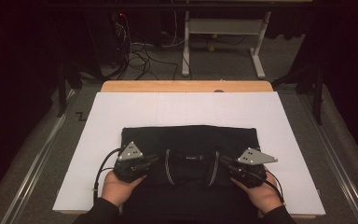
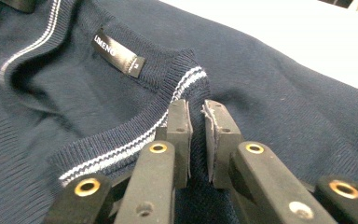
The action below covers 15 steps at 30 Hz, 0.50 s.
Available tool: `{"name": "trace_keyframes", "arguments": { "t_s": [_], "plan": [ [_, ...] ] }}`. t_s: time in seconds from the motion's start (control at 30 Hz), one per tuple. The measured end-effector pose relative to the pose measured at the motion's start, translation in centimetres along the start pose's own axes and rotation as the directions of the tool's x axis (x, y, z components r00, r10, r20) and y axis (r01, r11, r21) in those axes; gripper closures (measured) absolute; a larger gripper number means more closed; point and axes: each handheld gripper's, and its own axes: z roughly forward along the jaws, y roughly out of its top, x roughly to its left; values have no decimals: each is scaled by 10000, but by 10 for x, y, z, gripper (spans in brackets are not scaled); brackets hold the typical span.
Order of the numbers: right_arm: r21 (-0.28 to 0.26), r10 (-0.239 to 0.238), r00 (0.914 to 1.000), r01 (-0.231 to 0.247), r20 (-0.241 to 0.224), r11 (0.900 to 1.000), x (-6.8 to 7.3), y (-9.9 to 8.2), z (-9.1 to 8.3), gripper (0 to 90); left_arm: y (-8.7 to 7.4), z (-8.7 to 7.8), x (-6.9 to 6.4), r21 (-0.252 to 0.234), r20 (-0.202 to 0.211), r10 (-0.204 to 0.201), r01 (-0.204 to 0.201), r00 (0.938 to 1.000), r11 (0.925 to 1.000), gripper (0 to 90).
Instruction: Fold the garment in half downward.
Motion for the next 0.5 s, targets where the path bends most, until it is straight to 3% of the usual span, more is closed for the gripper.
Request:
{"name": "trace_keyframes", "arguments": {
  "t_s": [0.13,0.5],
  "plan": [
    [-268,-42,9997,36,-236,9996,7,-5,-10,824,-9,-9,-8,-311,159,-48,52,9999,9995,758],
    [-527,-183,9972,144,-729,9985,23,-24,-35,821,-28,-23,-31,-184,338,80,-74,9994,9998,751]
  ]
}}
